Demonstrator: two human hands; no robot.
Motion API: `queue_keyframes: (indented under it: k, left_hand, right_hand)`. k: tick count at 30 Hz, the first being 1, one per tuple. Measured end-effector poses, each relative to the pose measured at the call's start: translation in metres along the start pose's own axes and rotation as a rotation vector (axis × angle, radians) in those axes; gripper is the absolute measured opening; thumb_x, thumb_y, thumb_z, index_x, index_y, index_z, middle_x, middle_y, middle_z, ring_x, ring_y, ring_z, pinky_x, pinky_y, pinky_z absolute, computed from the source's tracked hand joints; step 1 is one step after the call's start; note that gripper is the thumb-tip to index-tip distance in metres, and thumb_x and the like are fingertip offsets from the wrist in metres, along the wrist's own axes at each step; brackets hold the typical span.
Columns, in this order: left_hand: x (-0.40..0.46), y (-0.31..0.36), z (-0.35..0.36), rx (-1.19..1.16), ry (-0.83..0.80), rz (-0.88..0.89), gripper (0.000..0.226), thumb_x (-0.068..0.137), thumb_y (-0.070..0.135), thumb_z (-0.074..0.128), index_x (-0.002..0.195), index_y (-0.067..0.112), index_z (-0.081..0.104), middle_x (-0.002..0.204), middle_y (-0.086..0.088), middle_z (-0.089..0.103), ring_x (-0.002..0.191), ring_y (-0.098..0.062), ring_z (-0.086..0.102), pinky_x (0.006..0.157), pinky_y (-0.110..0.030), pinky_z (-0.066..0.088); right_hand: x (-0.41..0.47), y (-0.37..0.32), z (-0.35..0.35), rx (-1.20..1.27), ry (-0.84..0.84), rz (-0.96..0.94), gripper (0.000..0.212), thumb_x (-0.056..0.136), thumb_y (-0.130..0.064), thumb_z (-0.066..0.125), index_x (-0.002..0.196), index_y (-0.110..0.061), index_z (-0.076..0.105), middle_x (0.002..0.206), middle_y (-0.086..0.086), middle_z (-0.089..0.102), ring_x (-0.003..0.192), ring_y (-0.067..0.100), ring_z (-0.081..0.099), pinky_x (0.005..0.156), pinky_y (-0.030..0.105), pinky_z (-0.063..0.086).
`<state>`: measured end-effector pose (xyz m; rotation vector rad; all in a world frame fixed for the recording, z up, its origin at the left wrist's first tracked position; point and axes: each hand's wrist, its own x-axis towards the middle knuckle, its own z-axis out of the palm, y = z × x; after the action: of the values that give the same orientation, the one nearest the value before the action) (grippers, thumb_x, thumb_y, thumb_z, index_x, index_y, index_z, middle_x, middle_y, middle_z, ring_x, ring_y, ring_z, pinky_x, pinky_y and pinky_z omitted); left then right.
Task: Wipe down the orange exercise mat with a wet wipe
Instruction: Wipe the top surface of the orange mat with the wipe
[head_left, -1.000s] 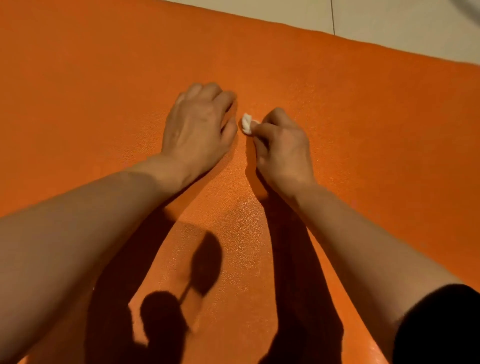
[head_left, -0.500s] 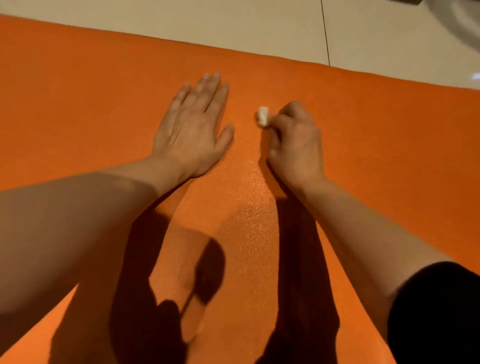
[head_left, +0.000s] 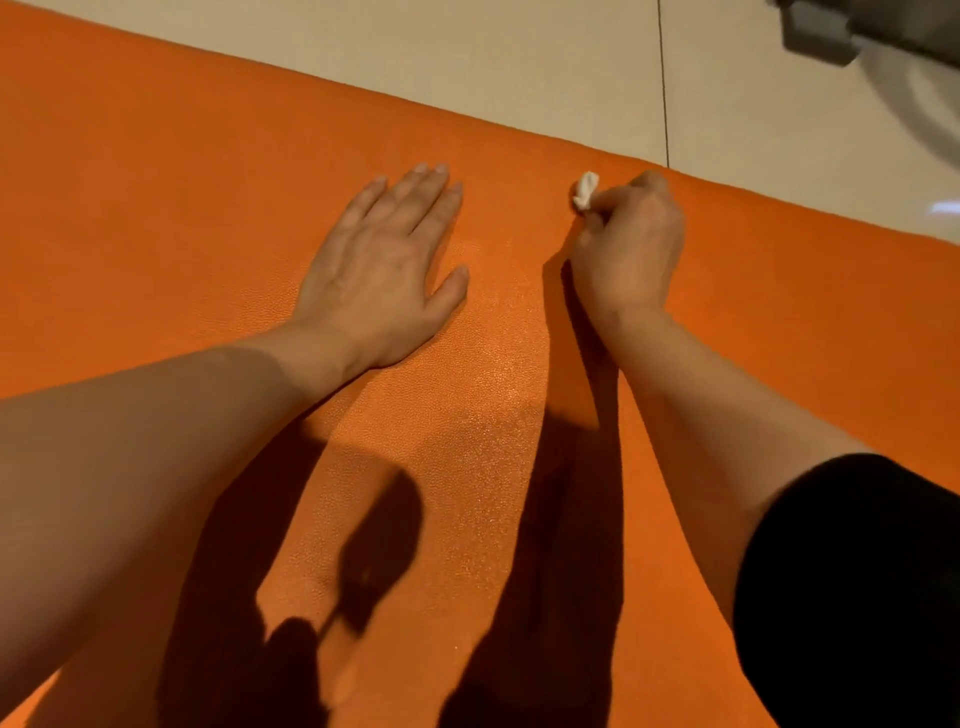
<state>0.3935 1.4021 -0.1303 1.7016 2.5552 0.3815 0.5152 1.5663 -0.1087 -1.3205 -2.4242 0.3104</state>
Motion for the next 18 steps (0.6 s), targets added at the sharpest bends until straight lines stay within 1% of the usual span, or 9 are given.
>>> queue_keyframes:
  k: [2, 4, 6, 8, 10, 12, 13, 14, 18]
  left_hand:
    - [-0.001, 0.000, 0.001, -0.002, -0.003, -0.011, 0.073, 0.091, 0.051, 0.026, 0.152, 0.011, 0.025, 0.160, -0.007, 0.020, 0.148, -0.017, 0.015, 0.121, -0.036, 0.007]
    - [-0.001, 0.001, 0.000, -0.010, 0.004, -0.023, 0.074, 0.090, 0.051, 0.026, 0.152, 0.011, 0.024, 0.160, -0.006, 0.020, 0.148, -0.016, 0.014, 0.121, -0.036, 0.007]
    - [0.000, 0.002, 0.000, -0.028, 0.005, -0.026, 0.075, 0.090, 0.051, 0.027, 0.153, 0.011, 0.023, 0.160, -0.006, 0.018, 0.148, -0.016, 0.013, 0.121, -0.034, 0.005]
    - [0.000, 0.000, 0.001, -0.053, 0.009, -0.032, 0.076, 0.090, 0.052, 0.028, 0.153, 0.009, 0.022, 0.160, -0.008, 0.017, 0.148, -0.017, 0.011, 0.121, -0.032, 0.003]
    - [0.000, -0.001, 0.003, -0.086, 0.020, -0.049, 0.078, 0.089, 0.053, 0.030, 0.152, 0.007, 0.022, 0.160, -0.010, 0.017, 0.148, -0.019, 0.010, 0.120, -0.031, 0.000]
    - [-0.001, -0.001, 0.005, -0.087, 0.035, -0.061, 0.080, 0.089, 0.055, 0.028, 0.151, 0.005, 0.024, 0.159, -0.012, 0.017, 0.148, -0.021, 0.010, 0.120, -0.034, -0.001]
    - [0.000, -0.001, 0.005, -0.070, 0.034, -0.060, 0.081, 0.089, 0.056, 0.026, 0.151, 0.005, 0.024, 0.159, -0.013, 0.017, 0.149, -0.022, 0.009, 0.121, -0.037, 0.000]
    - [-0.001, -0.001, 0.004, -0.052, 0.028, -0.063, 0.081, 0.089, 0.056, 0.025, 0.151, 0.005, 0.024, 0.159, -0.014, 0.017, 0.149, -0.023, 0.009, 0.121, -0.040, 0.000]
    - [-0.002, 0.001, 0.000, -0.036, 0.026, -0.098, 0.082, 0.089, 0.057, 0.023, 0.151, 0.003, 0.021, 0.159, -0.015, 0.015, 0.149, -0.023, 0.007, 0.121, -0.042, 0.002]
  right_hand:
    - [-0.007, -0.022, 0.011, 0.027, 0.025, -0.035, 0.026, 0.092, -0.010, 0.049, 0.094, -0.001, 0.073, 0.102, 0.017, 0.057, 0.088, 0.034, 0.057, 0.064, 0.027, 0.028]
    - [-0.024, -0.043, 0.018, 0.133, -0.068, -0.275, 0.024, 0.085, -0.007, 0.050, 0.086, 0.002, 0.071, 0.091, 0.018, 0.057, 0.080, 0.036, 0.056, 0.064, 0.036, 0.036]
    - [-0.029, -0.043, 0.016, 0.135, -0.160, -0.478, 0.022, 0.081, -0.006, 0.052, 0.087, 0.001, 0.072, 0.087, 0.019, 0.057, 0.077, 0.036, 0.057, 0.062, 0.038, 0.041]
    - [-0.012, -0.030, 0.010, 0.073, -0.117, -0.443, 0.026, 0.081, -0.005, 0.053, 0.095, -0.003, 0.074, 0.093, 0.018, 0.058, 0.082, 0.036, 0.058, 0.067, 0.034, 0.037]
    - [0.010, -0.012, 0.006, -0.019, -0.040, -0.215, 0.028, 0.088, -0.005, 0.051, 0.106, -0.006, 0.072, 0.107, 0.015, 0.056, 0.092, 0.031, 0.057, 0.065, 0.021, 0.027]
    - [0.025, -0.004, 0.008, -0.070, 0.014, 0.041, 0.026, 0.095, -0.007, 0.047, 0.108, -0.005, 0.070, 0.115, 0.012, 0.052, 0.096, 0.027, 0.055, 0.063, 0.017, 0.023]
    - [0.026, -0.010, 0.012, -0.066, 0.032, 0.070, 0.026, 0.096, -0.007, 0.046, 0.106, -0.004, 0.070, 0.115, 0.011, 0.051, 0.096, 0.027, 0.054, 0.063, 0.018, 0.024]
    - [0.023, -0.021, 0.017, -0.034, 0.034, 0.038, 0.025, 0.095, -0.006, 0.046, 0.103, -0.002, 0.069, 0.113, 0.012, 0.051, 0.095, 0.028, 0.054, 0.064, 0.019, 0.026]
    - [0.015, -0.046, 0.026, 0.102, -0.124, -0.336, 0.026, 0.083, -0.001, 0.049, 0.098, -0.001, 0.071, 0.100, 0.015, 0.052, 0.089, 0.030, 0.054, 0.068, 0.024, 0.031]
